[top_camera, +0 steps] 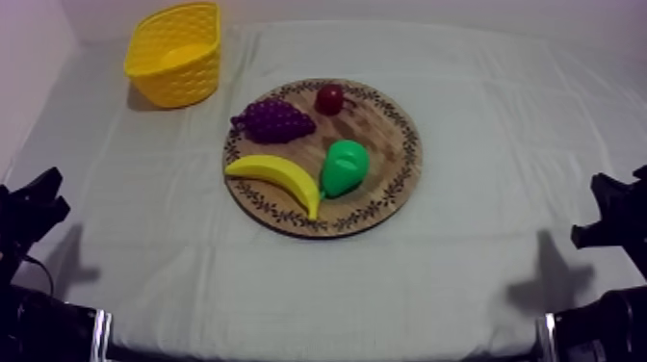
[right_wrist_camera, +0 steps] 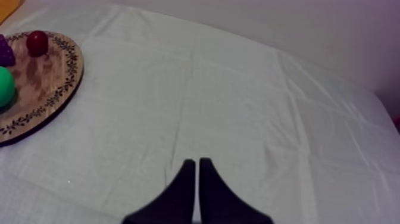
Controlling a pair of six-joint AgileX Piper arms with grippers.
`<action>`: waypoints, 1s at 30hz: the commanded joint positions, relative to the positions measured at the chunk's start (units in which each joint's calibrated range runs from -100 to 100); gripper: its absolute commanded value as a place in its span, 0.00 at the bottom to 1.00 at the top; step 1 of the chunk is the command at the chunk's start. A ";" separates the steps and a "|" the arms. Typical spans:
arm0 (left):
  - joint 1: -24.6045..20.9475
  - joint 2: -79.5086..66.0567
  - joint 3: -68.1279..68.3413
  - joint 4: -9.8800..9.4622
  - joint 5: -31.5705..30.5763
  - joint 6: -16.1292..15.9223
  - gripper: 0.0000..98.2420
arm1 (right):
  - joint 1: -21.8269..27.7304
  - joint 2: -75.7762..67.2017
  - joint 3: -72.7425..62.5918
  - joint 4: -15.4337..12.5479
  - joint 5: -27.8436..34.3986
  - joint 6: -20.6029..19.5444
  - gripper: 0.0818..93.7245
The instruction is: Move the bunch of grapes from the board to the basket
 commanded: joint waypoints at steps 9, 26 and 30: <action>0.01 0.00 0.00 0.01 0.03 -0.01 0.00 | 0.01 -0.02 -0.01 0.01 -0.06 -0.14 0.00; 0.01 0.08 0.26 0.01 -1.26 -0.58 0.00 | 0.01 -0.02 -0.01 0.01 -0.06 -0.14 0.00; 0.19 2.74 0.29 0.16 -5.55 -0.62 0.00 | 0.01 -0.02 -0.01 0.01 -0.06 -0.14 0.00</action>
